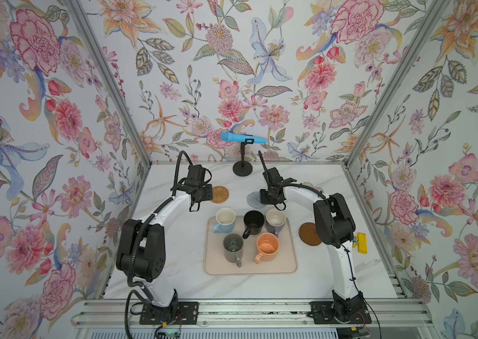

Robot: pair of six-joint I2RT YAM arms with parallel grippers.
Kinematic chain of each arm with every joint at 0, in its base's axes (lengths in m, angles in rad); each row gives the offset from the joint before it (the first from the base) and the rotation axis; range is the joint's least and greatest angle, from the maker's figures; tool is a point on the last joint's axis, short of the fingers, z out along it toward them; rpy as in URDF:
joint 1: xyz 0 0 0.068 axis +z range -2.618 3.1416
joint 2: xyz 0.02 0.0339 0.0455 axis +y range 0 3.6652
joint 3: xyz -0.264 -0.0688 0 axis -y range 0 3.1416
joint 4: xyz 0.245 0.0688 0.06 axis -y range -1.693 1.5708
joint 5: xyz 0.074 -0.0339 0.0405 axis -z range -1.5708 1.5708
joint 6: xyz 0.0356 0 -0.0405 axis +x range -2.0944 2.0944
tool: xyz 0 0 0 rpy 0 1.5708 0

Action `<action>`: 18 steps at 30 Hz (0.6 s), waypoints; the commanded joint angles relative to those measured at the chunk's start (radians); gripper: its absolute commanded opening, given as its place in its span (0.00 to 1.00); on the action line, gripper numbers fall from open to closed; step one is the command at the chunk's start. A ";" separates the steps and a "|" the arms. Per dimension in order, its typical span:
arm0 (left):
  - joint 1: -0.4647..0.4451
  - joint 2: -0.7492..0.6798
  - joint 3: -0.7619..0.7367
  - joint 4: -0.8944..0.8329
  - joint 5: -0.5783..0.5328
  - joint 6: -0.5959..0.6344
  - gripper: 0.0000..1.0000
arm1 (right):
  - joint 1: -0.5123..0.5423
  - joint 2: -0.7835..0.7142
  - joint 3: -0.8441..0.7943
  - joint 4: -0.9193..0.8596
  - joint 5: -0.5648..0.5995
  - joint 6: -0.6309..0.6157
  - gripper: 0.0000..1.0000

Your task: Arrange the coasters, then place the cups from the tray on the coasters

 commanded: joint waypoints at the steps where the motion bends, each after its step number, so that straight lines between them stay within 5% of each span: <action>1: 0.009 -0.024 0.019 -0.029 -0.030 0.020 0.40 | 0.012 0.065 0.027 -0.060 -0.013 -0.010 0.30; 18: 0.017 -0.022 0.033 -0.060 -0.090 0.060 0.40 | 0.049 0.243 0.286 -0.074 -0.071 0.070 0.30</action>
